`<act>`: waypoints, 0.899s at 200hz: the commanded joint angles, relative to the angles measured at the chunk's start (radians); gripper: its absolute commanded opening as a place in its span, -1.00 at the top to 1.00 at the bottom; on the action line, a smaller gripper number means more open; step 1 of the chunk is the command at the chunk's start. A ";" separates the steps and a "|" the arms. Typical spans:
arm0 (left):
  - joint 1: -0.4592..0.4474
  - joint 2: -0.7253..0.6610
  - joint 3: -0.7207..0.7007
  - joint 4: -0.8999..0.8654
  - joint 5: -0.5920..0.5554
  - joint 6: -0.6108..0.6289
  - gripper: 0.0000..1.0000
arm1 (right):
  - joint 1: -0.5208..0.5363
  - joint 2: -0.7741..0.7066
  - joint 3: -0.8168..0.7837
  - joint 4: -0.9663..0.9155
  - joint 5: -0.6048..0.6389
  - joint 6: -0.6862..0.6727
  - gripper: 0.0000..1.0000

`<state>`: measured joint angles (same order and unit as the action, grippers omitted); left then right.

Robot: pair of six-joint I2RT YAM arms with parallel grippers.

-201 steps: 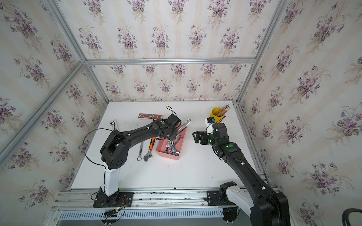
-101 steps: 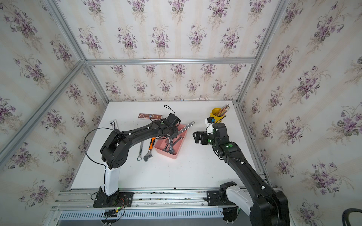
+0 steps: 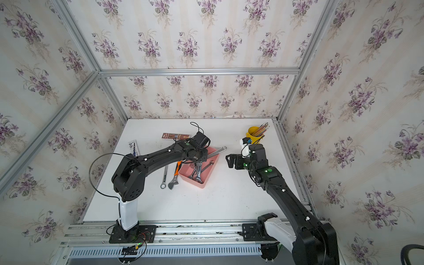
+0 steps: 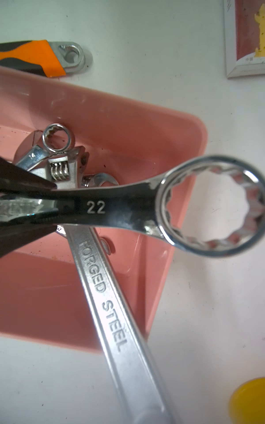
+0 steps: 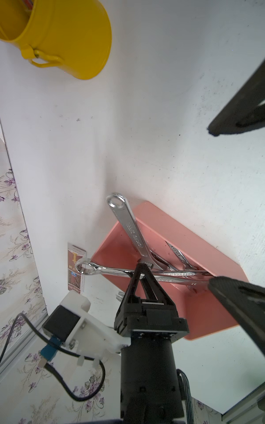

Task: Take out the wrench from the storage box
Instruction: Pick up the wrench from the storage box, then place the wrench at the center of the board.

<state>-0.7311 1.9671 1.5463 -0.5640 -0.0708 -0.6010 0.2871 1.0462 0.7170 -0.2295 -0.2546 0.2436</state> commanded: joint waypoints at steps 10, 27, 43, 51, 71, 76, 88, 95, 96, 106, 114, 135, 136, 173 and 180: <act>0.001 -0.030 0.015 -0.027 0.012 -0.010 0.85 | 0.000 0.003 0.014 0.012 -0.002 0.008 -0.99; 0.001 -0.044 0.025 -0.047 0.011 0.001 0.86 | 0.000 0.006 0.017 0.013 -0.005 0.010 -0.99; 0.001 -0.063 0.036 -0.076 0.012 0.007 0.86 | -0.001 0.008 0.016 0.015 -0.006 0.014 -0.99; 0.001 -0.075 0.043 -0.092 0.012 0.010 0.87 | 0.000 0.008 0.018 0.018 -0.007 0.015 -0.99; 0.001 -0.100 0.067 -0.138 0.012 0.020 0.87 | 0.000 0.007 0.018 0.018 -0.007 0.018 -0.99; 0.001 -0.106 0.074 -0.149 0.012 0.022 0.87 | 0.000 0.006 0.019 0.019 -0.008 0.019 -0.99; 0.002 -0.117 0.094 -0.184 0.014 0.031 0.87 | 0.001 0.007 0.015 0.023 -0.010 0.023 -0.99; 0.002 -0.126 0.101 -0.201 0.013 0.035 0.87 | 0.000 0.007 0.014 0.027 -0.014 0.024 -0.99; 0.002 -0.127 0.103 -0.202 0.013 0.037 0.88 | 0.001 0.007 0.013 0.028 -0.014 0.025 -0.99; 0.002 -0.138 0.112 -0.228 0.012 0.043 0.88 | 0.001 0.009 0.012 0.033 -0.020 0.029 -0.99; 0.004 -0.148 0.119 -0.247 0.012 0.050 0.87 | 0.001 0.011 0.010 0.037 -0.024 0.030 -0.99; 0.011 -0.170 0.139 -0.296 0.017 0.067 0.87 | 0.003 0.017 0.004 0.052 -0.038 0.040 -0.98; 0.011 -0.172 0.139 -0.299 0.016 0.069 0.87 | 0.003 0.017 0.004 0.052 -0.038 0.039 -0.98; 0.041 -0.236 0.133 -0.379 -0.012 0.119 0.87 | 0.007 0.023 0.005 0.062 -0.048 0.044 -0.97; 0.054 -0.252 0.118 -0.390 -0.010 0.128 0.87 | 0.010 0.024 0.005 0.064 -0.050 0.045 -0.98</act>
<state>-0.7036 1.7554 1.6775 -0.8848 -0.0559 -0.5247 0.2920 1.0672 0.7216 -0.1974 -0.2878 0.2844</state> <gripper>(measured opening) 0.212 0.986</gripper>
